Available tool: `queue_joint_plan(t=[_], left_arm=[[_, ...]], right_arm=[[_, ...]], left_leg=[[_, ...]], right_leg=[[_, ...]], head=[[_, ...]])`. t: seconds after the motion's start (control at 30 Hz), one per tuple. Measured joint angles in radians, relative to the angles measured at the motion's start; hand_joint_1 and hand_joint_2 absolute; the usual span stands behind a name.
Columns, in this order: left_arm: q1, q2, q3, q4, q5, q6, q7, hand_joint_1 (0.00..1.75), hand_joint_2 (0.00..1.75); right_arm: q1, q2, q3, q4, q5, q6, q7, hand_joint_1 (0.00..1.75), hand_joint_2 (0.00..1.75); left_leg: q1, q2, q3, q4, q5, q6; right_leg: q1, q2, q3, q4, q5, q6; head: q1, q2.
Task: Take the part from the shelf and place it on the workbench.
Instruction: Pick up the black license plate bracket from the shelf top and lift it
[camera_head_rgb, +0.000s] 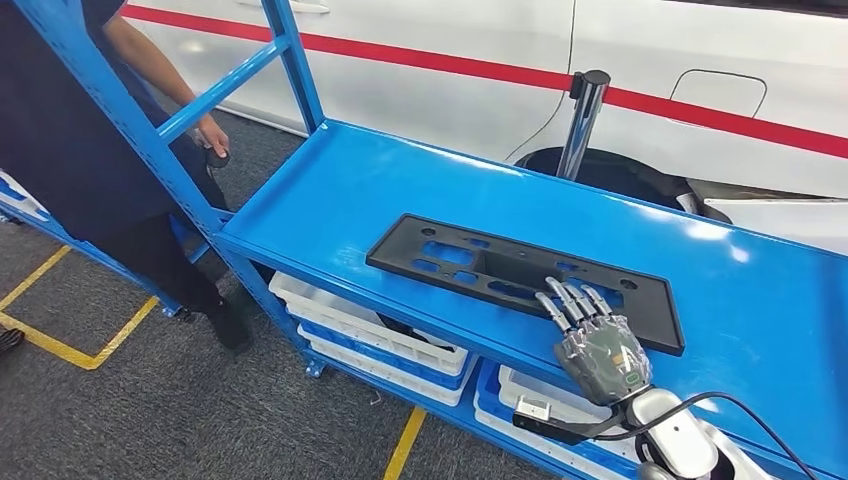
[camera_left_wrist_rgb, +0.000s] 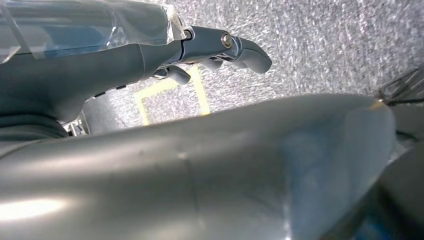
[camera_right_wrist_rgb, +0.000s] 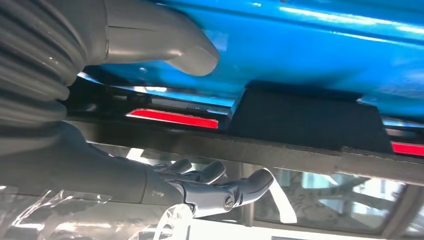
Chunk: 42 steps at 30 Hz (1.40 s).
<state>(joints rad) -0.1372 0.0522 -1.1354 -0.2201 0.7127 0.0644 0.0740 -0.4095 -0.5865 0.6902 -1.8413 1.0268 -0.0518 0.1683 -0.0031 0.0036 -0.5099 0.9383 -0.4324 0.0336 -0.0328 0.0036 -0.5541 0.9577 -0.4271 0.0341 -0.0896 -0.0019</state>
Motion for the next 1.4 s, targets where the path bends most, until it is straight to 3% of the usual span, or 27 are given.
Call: queue_joint_plan(t=[0.13,0.2,0.27,0.3,0.33,0.37,0.4,0.43,0.5,0.67,0.7,0.77,0.83,0.87,0.93,1.0,1.07,1.13,1.2,1.3,1.33,1.37,1.4], left_arm=[[0.001,0.0,0.0,0.0,-0.002,0.0,0.0,0.0,0.0],[0.001,-0.001,0.0,0.0,-0.005,0.0,0.0,0.0,0.0],[0.001,-0.002,0.0,0.0,-0.006,-0.001,0.001,0.0,0.0],[0.002,-0.002,0.0,0.0,-0.007,-0.001,0.002,0.0,0.0],[0.003,-0.002,0.0,0.0,-0.008,-0.001,0.002,0.0,0.0],[0.003,-0.003,0.0,0.0,-0.008,-0.002,0.003,0.0,0.0],[0.004,-0.004,0.0,0.0,-0.009,-0.002,0.004,0.0,0.0],[0.004,-0.005,0.0,0.0,-0.01,-0.002,0.005,0.0,0.0],[0.002,-0.006,0.0,0.0,-0.01,-0.002,0.007,0.0,0.0],[0.001,-0.009,0.0,0.0,-0.01,-0.002,0.01,0.0,0.0],[0.001,-0.01,0.0,0.0,-0.01,-0.002,0.01,0.0,0.0],[0.001,-0.011,0.0,0.0,-0.009,-0.002,0.012,0.0,0.0],[0.003,-0.012,0.0,0.0,-0.008,-0.002,0.014,0.0,0.0],[0.004,-0.012,0.0,0.0,-0.007,-0.002,0.014,0.0,0.0],[0.004,-0.012,0.0,0.0,-0.007,-0.001,0.014,0.0,0.0],[0.001,-0.012,0.0,0.0,-0.007,0.0,0.015,0.0,0.0],[-0.001,-0.013,0.001,0.0,-0.007,0.0,0.015,0.0,0.0],[-0.001,-0.013,0.001,0.0,-0.007,0.001,0.017,0.0,0.0],[-0.001,-0.014,0.001,0.0,-0.008,0.001,0.019,0.0,0.0],[0.001,-0.015,0.001,0.0,-0.01,0.002,0.02,0.0,0.0],[0.003,-0.015,0.001,0.0,-0.01,0.002,0.021,0.0,0.0],[0.003,-0.015,0.001,0.0,-0.011,0.001,0.022,0.0,0.0],[0.004,-0.016,0.001,0.0,-0.012,0.001,0.024,0.0,0.0]], right_arm=[[0.009,0.002,-0.018,0.026,-0.003,-0.016,0.008,0.0,1.75],[0.015,0.002,-0.025,0.038,0.0,-0.028,0.011,0.0,1.75],[0.021,0.003,-0.029,0.048,0.008,-0.044,0.014,0.0,1.75],[0.025,0.003,-0.031,0.052,0.014,-0.051,0.016,0.0,1.31],[0.029,0.004,-0.033,0.056,0.021,-0.059,0.019,0.0,0.87],[0.031,0.005,-0.034,0.061,0.03,-0.066,0.021,0.0,0.44],[0.032,0.006,-0.035,0.065,0.041,-0.074,0.026,0.0,0.0],[0.032,0.008,-0.036,0.069,0.053,-0.083,0.031,0.0,0.0],[0.033,0.012,-0.038,0.078,0.078,-0.103,0.045,0.0,0.0],[0.034,0.038,-0.041,0.114,0.115,-0.161,0.085,0.0,0.0],[0.034,0.043,-0.043,0.125,0.118,-0.174,0.092,0.0,0.0],[0.034,0.054,-0.049,0.153,0.119,-0.198,0.103,0.0,0.0],[0.034,0.065,-0.054,0.181,0.119,-0.215,0.109,0.0,0.0],[0.034,0.069,-0.057,0.193,0.119,-0.22,0.111,0.0,0.0],[0.033,0.076,-0.065,0.214,0.119,-0.226,0.117,0.0,0.0],[0.031,0.082,-0.073,0.234,0.122,-0.226,0.123,0.0,0.87],[0.029,0.087,-0.08,0.252,0.126,-0.222,0.127,0.0,1.75],[0.028,0.09,-0.084,0.267,0.138,-0.213,0.129,0.0,1.75],[0.029,0.092,-0.087,0.28,0.16,-0.204,0.133,0.0,1.75],[0.031,0.093,-0.087,0.296,0.221,-0.207,0.14,0.0,1.75],[0.031,0.094,-0.084,0.299,0.263,-0.214,0.144,0.0,1.75],[0.032,0.094,-0.082,0.301,0.309,-0.222,0.148,0.0,1.75],[0.032,0.094,-0.078,0.302,0.352,-0.228,0.151,0.0,1.75]], left_leg=[[-0.008,0.001,0.01,-0.03,0.015,0.017],[-0.004,0.002,0.014,-0.041,0.026,0.028],[-0.007,0.003,0.01,-0.042,0.029,0.035],[-0.008,0.003,0.01,-0.042,0.029,0.036],[-0.009,0.003,0.01,-0.041,0.029,0.036],[-0.008,0.003,0.01,-0.04,0.028,0.035],[-0.007,0.002,0.011,-0.037,0.026,0.033],[-0.007,0.002,0.011,-0.031,0.023,0.029],[-0.01,0.002,0.003,-0.014,0.01,0.019],[-0.004,0.002,-0.012,0.022,-0.015,0.003],[-0.001,0.002,-0.029,0.061,-0.039,-0.004],[0.005,0.002,-0.092,0.196,-0.106,-0.018],[0.009,0.002,-0.142,0.301,-0.138,-0.023],[0.01,0.002,-0.142,0.3,-0.127,-0.022],[0.009,0.002,-0.081,0.178,-0.065,-0.013],[0.002,0.002,-0.014,0.038,-0.017,-0.002],[-0.005,0.002,0.006,-0.01,-0.007,0.005],[-0.003,0.003,0.01,-0.02,0.002,0.015],[0.001,0.004,0.016,-0.038,0.02,0.028],[-0.002,0.009,0.011,-0.044,0.031,0.038],[-0.004,0.01,0.01,-0.043,0.032,0.038],[-0.005,0.011,0.009,-0.043,0.032,0.038],[-0.005,0.011,0.01,-0.042,0.032,0.038]], right_leg=[[-0.003,-0.001,0.0,-0.001,-0.001,0.023],[0.0,-0.001,-0.03,0.065,-0.046,0.026],[0.002,-0.001,-0.092,0.203,-0.119,0.025],[0.003,-0.001,-0.118,0.261,-0.139,0.026],[0.003,-0.001,-0.129,0.288,-0.141,0.027],[0.002,-0.001,-0.12,0.274,-0.123,0.029],[0.001,-0.002,-0.093,0.221,-0.091,0.031],[-0.002,-0.003,-0.056,0.148,-0.057,0.033],[-0.005,-0.001,-0.003,0.038,-0.022,0.03],[-0.001,0.001,0.006,0.013,-0.019,0.002],[-0.003,0.001,0.005,0.012,-0.017,-0.002],[-0.003,0.0,0.003,0.012,-0.016,-0.005],[-0.003,0.001,0.003,0.012,-0.016,-0.005],[-0.003,0.002,0.004,0.012,-0.016,-0.005],[-0.003,0.003,0.007,0.011,-0.015,-0.004],[-0.002,0.004,0.011,0.009,-0.014,0.001],[-0.001,0.005,0.017,0.003,-0.012,0.011],[0.0,0.005,0.024,-0.005,-0.008,0.024],[0.003,0.004,0.008,0.033,-0.039,0.029],[0.006,0.003,-0.075,0.221,-0.145,0.028],[0.007,0.003,-0.093,0.266,-0.16,0.029],[0.006,0.003,-0.093,0.275,-0.155,0.029],[0.006,0.003,-0.072,0.242,-0.132,0.03]], head=[[0.0,0.0],[0.001,0.0],[0.001,0.0],[0.001,0.0],[0.001,0.0],[0.001,0.0],[0.001,0.0],[0.001,0.0],[0.001,0.0],[0.001,0.0],[0.001,0.0],[0.0,0.0],[0.0,0.0],[0.0,0.0],[0.0,0.0],[0.0,0.0],[0.0,0.0],[0.0,0.0],[0.0,0.0],[0.001,0.0],[0.001,0.0],[0.001,0.0],[0.001,0.0]])
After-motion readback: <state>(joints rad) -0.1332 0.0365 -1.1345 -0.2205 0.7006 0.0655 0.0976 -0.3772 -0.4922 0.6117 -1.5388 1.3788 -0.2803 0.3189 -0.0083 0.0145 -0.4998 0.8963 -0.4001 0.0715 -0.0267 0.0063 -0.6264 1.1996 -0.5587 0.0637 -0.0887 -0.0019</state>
